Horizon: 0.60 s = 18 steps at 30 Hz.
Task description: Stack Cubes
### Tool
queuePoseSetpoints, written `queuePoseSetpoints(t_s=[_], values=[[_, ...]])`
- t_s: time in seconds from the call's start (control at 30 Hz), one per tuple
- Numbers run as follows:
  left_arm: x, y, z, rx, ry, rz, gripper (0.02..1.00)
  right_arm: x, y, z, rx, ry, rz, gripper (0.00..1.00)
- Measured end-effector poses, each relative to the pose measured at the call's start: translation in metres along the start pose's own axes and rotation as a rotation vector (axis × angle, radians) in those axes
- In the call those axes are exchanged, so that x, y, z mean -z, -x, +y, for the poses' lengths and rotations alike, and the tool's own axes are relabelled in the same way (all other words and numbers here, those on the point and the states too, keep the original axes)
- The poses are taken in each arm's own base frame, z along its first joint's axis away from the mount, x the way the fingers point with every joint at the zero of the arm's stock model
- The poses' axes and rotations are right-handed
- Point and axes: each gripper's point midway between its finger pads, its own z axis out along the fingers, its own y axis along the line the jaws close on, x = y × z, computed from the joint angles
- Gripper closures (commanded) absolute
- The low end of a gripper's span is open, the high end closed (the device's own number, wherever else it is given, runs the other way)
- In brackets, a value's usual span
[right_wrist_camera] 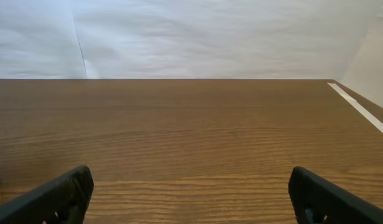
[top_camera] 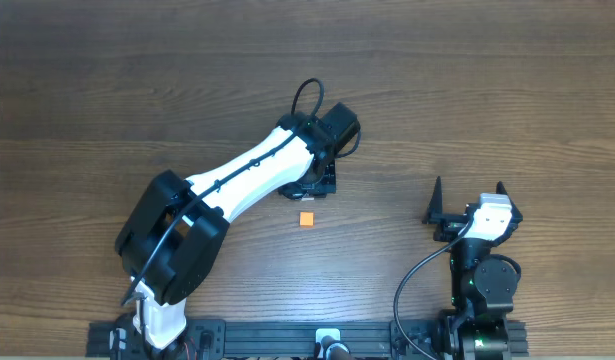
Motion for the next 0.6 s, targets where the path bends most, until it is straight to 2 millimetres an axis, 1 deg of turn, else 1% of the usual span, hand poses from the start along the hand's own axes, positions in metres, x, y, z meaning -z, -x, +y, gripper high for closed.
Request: queuePoseSetpoints(t_s=[0.2, 0.3, 0.43, 0.6], values=[[0.0, 0.0, 0.0, 0.0, 0.0, 0.0, 0.831, 0.0, 0.0, 0.0, 0.0, 0.0, 0.0, 0.009], [-0.0001, 0.0, 0.0001, 0.0, 0.001, 0.0, 0.77, 0.0, 0.0, -0.0001, 0.0, 0.0, 0.0, 0.009], [-0.0001, 0.0001, 0.0001, 0.0, 0.001, 0.0, 0.75, 0.0, 0.0, -0.0001, -0.001, 0.0, 0.0, 0.007], [-0.0001, 0.0001, 0.0002, -0.004, 0.001, -0.001, 0.68, 0.0, 0.0, 0.0, 0.0, 0.0, 0.0, 0.009]])
